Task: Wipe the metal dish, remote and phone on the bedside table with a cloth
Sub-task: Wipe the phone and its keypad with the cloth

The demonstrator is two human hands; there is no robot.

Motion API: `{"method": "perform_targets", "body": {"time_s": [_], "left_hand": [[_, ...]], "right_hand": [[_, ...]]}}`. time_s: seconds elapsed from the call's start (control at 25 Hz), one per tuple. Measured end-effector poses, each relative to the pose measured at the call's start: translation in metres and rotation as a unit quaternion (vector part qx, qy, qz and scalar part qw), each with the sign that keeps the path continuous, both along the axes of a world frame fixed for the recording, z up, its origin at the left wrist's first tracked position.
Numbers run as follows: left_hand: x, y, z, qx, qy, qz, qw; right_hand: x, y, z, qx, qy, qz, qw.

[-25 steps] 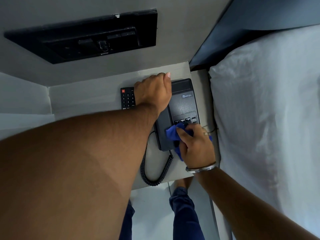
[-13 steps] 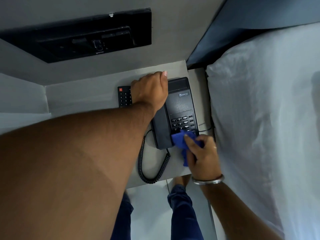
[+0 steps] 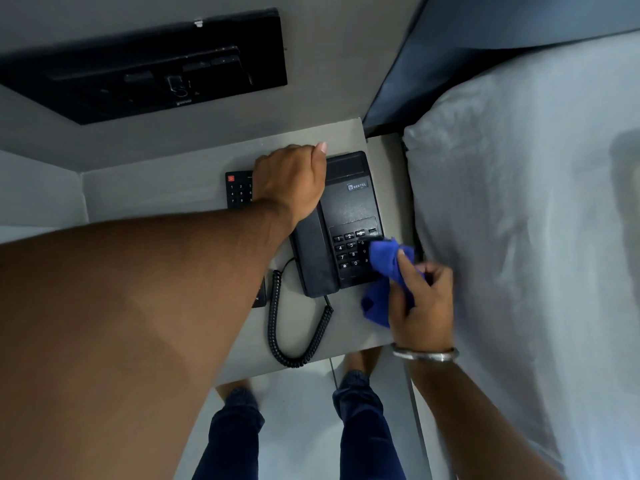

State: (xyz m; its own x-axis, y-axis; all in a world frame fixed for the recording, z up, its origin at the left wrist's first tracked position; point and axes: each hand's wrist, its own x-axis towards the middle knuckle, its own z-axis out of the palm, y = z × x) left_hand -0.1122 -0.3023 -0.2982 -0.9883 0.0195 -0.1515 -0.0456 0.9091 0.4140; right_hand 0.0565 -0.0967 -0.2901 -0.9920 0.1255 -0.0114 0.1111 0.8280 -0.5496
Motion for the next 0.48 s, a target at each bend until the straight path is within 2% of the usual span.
{"method": "perform_targets", "body": {"time_s": [0.08,0.28,0.36,0.48], "left_hand": [[-0.001,0.0,0.0,0.0,-0.006,-0.005,1.0],[-0.002,0.002,-0.003,0.002,-0.008,-0.004,1.0],[-0.002,0.003,-0.002,-0.002,-0.01,0.022,1.0],[-0.002,0.006,0.0,-0.012,-0.009,0.037,0.999]], "right_hand": [[-0.044,-0.022,0.009,0.009,0.024,0.014,1.0],[-0.145,-0.056,0.013,0.08,-0.027,0.063,0.994],[-0.128,-0.046,0.011,0.086,-0.044,0.093,0.991],[-0.042,-0.022,0.011,0.081,-0.11,0.102,0.985]]}}
